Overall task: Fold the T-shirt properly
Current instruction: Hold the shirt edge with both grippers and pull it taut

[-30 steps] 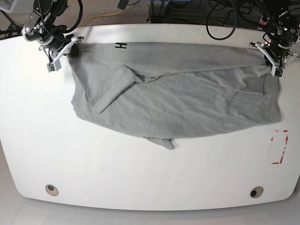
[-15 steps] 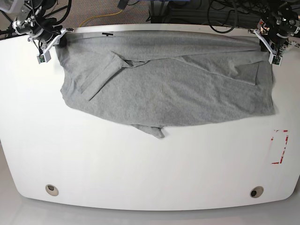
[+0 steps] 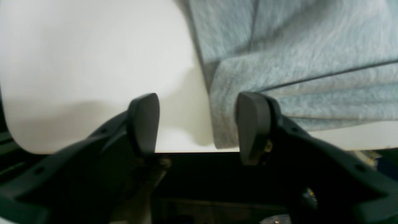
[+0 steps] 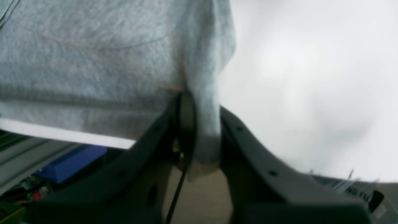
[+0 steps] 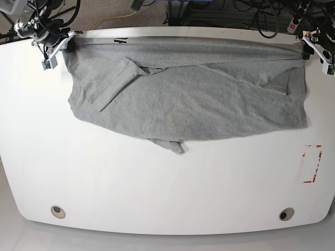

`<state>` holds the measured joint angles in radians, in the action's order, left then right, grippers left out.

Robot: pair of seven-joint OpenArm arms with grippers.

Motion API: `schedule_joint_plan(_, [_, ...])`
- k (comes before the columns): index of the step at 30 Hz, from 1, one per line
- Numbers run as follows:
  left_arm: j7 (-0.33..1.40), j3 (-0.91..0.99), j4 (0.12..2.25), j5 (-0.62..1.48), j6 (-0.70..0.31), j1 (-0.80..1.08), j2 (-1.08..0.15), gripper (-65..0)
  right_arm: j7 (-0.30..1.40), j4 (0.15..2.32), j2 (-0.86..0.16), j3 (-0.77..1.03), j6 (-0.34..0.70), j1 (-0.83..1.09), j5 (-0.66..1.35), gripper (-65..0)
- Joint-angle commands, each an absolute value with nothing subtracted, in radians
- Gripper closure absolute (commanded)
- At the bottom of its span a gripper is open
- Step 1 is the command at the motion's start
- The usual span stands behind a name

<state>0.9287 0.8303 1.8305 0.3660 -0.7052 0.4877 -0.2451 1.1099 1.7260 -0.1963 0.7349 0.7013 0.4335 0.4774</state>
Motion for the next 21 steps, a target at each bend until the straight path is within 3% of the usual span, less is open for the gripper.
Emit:
schedule_joint_plan(1, [0.967,0.851,1.816,0.463,-0.698,0.493,-0.309,-36.1,1.104,1.761,-0.219,0.746,0.698,0.443,0.466,-10.5])
schedule_joint_plan(4, [1.000,0.852,1.788,0.539,-0.698,0.501,-0.352,-36.4,1.104,1.791,-0.211,0.768,0.698,0.455,0.466,-27.4])
schedule_joint_plan(7, [1.004,0.840,1.771,0.608,-0.698,0.527,-0.381,-36.7,1.104,1.796,-0.211,0.773,0.698,0.458,0.466,-38.4])
schedule_joint_plan(21, [1.007,0.825,1.753,0.674,-0.698,0.455,-0.378,-37.9,1.104,1.928,-0.217,0.776,0.698,0.493,0.567,-40.7])
